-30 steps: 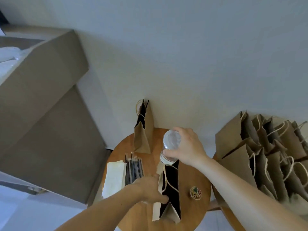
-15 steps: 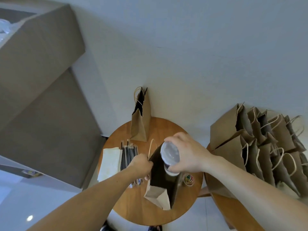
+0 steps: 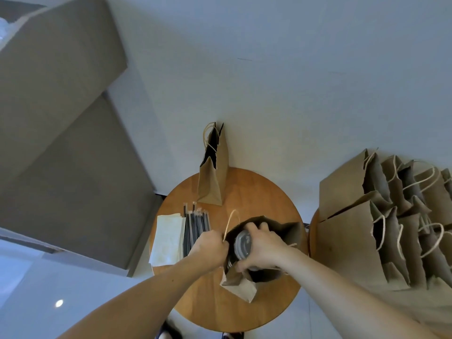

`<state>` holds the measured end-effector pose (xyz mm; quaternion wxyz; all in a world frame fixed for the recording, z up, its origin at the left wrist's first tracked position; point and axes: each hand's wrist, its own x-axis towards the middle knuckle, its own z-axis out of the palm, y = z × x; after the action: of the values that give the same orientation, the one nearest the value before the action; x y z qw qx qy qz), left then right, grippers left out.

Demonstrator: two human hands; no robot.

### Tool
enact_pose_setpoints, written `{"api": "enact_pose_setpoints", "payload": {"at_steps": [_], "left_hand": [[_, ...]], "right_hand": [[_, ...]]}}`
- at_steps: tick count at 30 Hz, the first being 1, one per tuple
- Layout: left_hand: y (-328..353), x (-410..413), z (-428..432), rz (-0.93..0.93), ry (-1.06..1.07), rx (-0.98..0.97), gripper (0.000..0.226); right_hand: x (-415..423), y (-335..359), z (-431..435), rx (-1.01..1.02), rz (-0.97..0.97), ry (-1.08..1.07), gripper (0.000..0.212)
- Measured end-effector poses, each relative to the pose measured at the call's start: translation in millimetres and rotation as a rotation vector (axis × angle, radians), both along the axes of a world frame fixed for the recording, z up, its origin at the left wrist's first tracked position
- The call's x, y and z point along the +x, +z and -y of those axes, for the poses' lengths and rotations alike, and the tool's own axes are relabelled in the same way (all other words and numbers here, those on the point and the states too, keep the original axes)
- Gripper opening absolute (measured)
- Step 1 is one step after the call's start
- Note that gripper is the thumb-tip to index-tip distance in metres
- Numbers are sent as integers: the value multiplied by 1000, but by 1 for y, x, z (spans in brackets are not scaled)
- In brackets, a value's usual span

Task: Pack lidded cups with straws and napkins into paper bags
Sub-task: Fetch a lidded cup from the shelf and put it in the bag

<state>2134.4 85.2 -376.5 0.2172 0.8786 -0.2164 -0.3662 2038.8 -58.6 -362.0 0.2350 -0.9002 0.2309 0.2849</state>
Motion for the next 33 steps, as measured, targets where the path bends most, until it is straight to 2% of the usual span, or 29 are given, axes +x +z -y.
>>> {"api": "enact_pose_setpoints", "payload": {"at_steps": [3,9,15,20,22,27,33], "left_hand": [[-2,6,-1,-8,32,14,24],[-6,9,-2,-41,64,-7,21],[-11,11,-7,5,-6,16,15],[-10,6,-5,-17,1,1,17],[-8,1,1,-25,1,-17,17],[-4,-7,2,-68,6,-30,17],[-10,-6,-6,-133,23,-30,15]], "right_hand": [[-3,-3,6,67,23,-99,106],[-11,-1,19,72,55,-276,109],[-20,9,23,99,79,-351,106],[-15,8,4,-57,54,-167,106],[-6,-9,-9,-124,28,-72,103],[14,-61,-17,-205,-114,13,90],[21,-112,-15,-317,-153,151,83]]}}
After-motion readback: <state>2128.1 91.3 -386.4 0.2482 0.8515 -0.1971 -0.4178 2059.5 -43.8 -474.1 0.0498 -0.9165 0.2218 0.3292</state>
